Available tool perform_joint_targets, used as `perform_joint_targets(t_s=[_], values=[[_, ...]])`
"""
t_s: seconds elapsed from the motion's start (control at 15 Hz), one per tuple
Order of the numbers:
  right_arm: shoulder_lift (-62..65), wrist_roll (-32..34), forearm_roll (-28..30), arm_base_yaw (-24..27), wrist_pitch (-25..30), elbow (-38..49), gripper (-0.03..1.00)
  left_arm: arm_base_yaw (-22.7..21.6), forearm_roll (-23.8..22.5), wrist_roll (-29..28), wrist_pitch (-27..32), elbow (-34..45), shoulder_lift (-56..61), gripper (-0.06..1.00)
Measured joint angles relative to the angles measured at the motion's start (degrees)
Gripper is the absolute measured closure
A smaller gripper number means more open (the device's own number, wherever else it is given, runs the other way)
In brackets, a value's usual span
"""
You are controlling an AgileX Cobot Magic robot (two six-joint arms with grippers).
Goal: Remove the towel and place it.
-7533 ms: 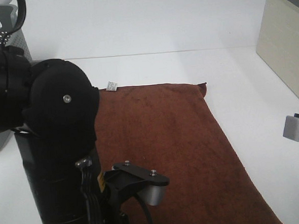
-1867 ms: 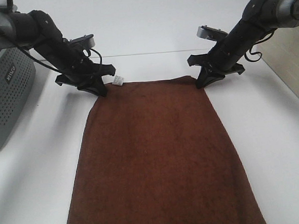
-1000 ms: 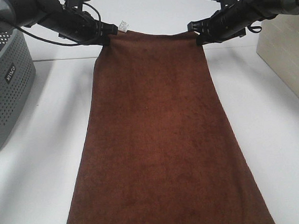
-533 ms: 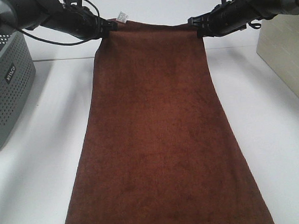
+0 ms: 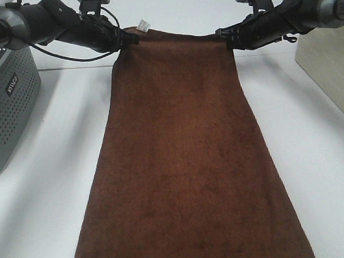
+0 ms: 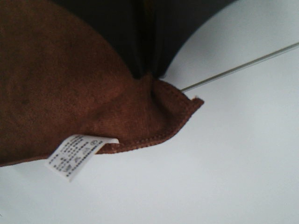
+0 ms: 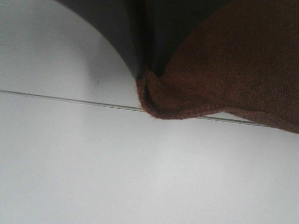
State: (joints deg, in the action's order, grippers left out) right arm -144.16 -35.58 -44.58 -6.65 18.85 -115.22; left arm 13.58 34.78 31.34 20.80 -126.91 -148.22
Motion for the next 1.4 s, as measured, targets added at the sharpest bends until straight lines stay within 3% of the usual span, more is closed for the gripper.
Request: perform_joint_targets(t_s=[0.27,0.87,1.4], values=[[-0.69,-3.55,-3.21,-0.52,-2.86,0.00,0.96,0.00,-0.11,0.11,-2.69,0.00,-1.83,0.94],[-3.50,-5.73,-3.78,-2.75,-8.88,-0.11,0.96,0.00,-0.06,0.11,-6.76,0.00,-4.35,0.93],[-5.10,-5.73,-4.24,-3.32,-9.34,-0.11,0.93,0.00,-0.06,0.11,-7.51,0.00,-4.47,0.81]])
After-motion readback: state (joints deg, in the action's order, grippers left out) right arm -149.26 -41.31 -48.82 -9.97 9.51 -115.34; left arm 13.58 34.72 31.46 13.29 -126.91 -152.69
